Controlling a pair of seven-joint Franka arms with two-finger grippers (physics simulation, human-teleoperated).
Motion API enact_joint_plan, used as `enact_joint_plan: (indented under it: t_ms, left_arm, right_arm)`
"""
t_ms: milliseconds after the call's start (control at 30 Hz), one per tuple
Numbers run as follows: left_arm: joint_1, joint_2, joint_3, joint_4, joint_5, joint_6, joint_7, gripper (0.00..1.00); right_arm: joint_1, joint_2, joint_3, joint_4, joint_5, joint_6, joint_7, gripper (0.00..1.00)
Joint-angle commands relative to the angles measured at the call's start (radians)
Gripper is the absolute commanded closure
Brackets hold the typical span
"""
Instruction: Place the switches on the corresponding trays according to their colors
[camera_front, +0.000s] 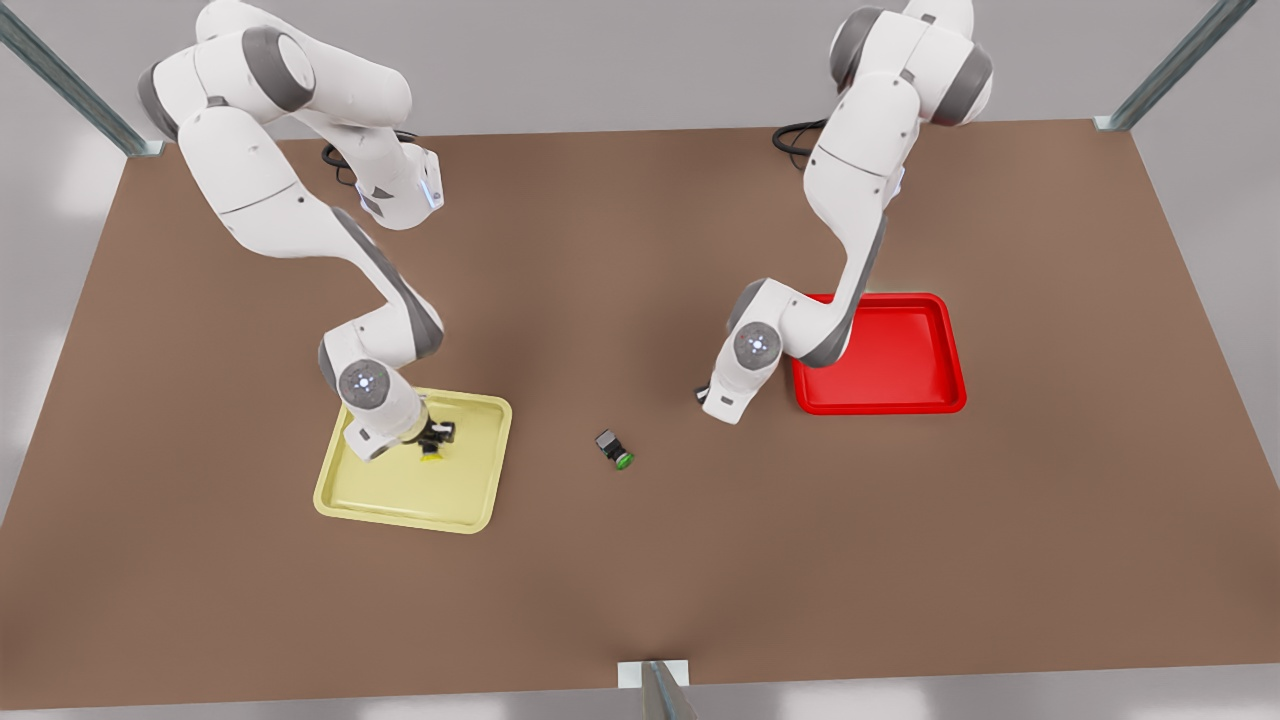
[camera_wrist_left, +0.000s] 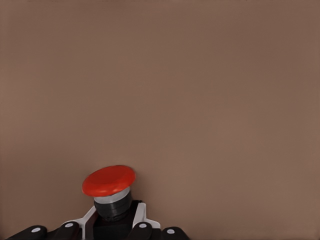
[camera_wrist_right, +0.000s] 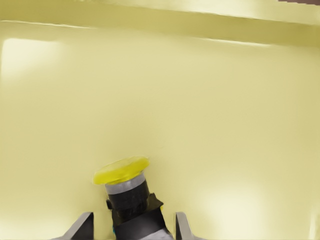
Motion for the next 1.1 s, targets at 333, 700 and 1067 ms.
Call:
enact_joint_plan:
  t_ms: [333, 700, 1067]
  left_arm:
    - [0.217, -0.174, 0.017, -0.178, 0.147, -0.377, 0.301, 0.41]
    - [0.276, -0.234, 0.017, -0.148, 0.182, -0.531, 0.39, 0.0]
    - [0.384, -0.394, 0.073, 0.428, 0.058, -0.818, 0.629, 0.0]
  right_arm:
    - [0.216, -0.304, -0.394, 0.599, 0.401, -0.924, -0.479, 0.0]
    - [0.209, -0.209, -0.383, 0.614, 0.403, -0.757, -0.539, 0.0]
    - [0.206, -0.223, -0.377, 0.648, 0.375, -0.796, -0.5, 0.0]
